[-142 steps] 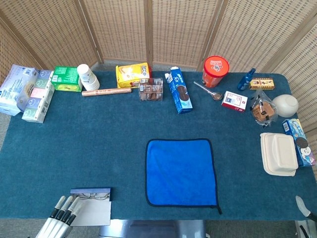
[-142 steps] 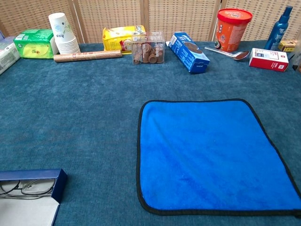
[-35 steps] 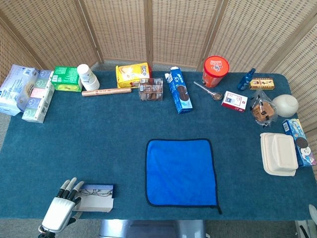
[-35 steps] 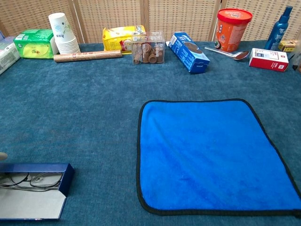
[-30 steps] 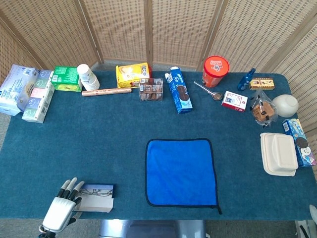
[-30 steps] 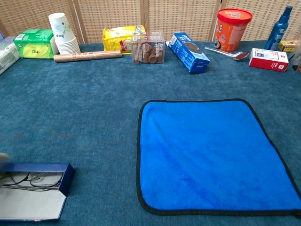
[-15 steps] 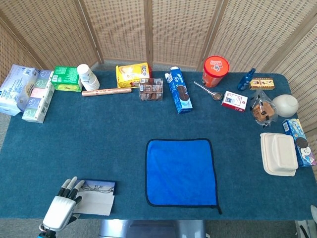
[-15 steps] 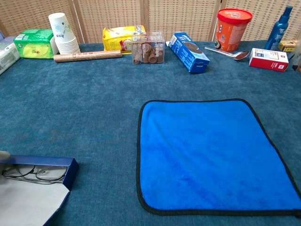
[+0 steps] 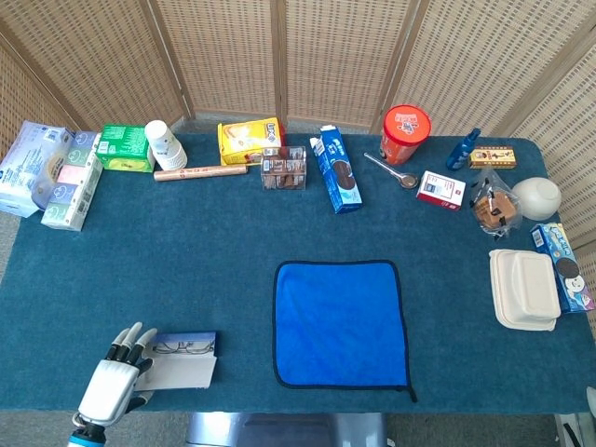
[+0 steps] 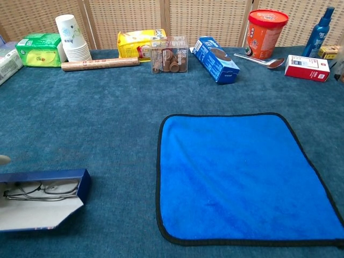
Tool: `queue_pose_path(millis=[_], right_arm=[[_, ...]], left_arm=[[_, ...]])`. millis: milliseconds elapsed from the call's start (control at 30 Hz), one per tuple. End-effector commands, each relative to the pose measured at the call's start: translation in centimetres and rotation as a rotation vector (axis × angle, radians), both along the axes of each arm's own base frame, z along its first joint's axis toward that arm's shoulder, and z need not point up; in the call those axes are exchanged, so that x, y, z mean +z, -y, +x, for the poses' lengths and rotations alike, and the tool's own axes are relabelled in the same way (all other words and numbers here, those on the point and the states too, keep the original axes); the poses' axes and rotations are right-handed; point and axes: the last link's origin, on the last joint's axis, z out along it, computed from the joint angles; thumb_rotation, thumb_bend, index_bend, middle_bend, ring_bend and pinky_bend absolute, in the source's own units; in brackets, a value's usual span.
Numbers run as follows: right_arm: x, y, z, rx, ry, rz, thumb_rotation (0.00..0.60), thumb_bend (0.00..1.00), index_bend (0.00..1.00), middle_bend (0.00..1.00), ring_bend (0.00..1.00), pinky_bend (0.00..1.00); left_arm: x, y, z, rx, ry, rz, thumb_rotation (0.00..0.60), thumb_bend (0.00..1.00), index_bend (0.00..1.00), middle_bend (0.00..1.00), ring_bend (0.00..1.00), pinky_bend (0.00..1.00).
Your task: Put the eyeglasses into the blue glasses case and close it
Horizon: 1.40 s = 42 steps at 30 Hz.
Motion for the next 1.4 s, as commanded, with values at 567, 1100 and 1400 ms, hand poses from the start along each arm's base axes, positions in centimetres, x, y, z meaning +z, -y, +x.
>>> queue_pose_path(millis=[567, 1100, 1400], right_arm=[[0.1, -0.1, -0.1, -0.012, -0.007, -0.006, 0.339, 0.33, 0.0, 0.13, 0.0, 0.11], [0.1, -0.1, -0.1, -0.012, -0.003, -0.009, 0.341, 0.33, 0.0, 0.13, 0.0, 0.12], [0.1, -0.1, -0.1, -0.011, -0.005, -0.008, 0.341, 0.33, 0.0, 0.13, 0.0, 0.12]], left_arm=[[0.1, -2.3, -0.5, 0.11, 0.136, 0.035, 0.54, 0.34, 0.51, 0.15, 0.0, 0.16], [1.0, -1.8, -0.3, 0.112, 0.127, 0.036, 0.54, 0.34, 0.51, 0.15, 0.0, 0.16], [1.4, -1.8, -1.2, 0.15, 0.123, 0.053, 0.539, 0.34, 0.5, 0.15, 0.0, 0.15]])
